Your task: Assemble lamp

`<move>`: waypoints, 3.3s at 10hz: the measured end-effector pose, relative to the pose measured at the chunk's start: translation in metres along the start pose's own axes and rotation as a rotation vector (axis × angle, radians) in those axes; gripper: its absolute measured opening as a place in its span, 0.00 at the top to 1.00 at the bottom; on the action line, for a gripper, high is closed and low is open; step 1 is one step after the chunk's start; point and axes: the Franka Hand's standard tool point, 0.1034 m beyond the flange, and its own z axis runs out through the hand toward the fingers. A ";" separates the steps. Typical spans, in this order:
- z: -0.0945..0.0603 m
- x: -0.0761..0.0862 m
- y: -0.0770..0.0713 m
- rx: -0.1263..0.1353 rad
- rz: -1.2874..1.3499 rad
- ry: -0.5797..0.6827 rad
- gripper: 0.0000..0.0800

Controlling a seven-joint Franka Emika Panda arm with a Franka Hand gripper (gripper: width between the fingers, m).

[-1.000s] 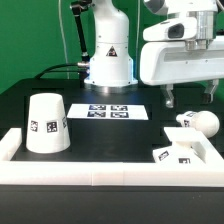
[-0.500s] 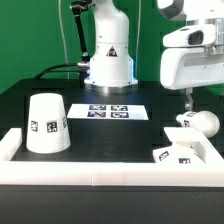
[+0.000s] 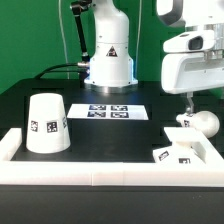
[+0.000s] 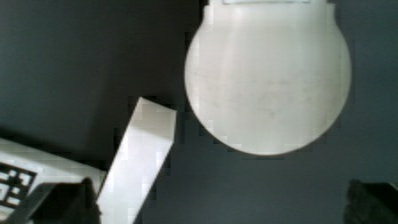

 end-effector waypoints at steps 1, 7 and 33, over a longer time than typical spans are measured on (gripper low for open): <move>0.001 0.000 -0.002 0.001 0.003 0.006 0.13; 0.002 -0.012 -0.002 0.017 0.088 -0.205 0.13; 0.058 -0.039 -0.025 0.097 0.097 -0.973 0.13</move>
Offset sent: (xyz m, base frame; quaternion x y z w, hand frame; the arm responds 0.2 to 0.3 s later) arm 0.0000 0.0000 0.0000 0.0000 0.0000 0.0000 1.0000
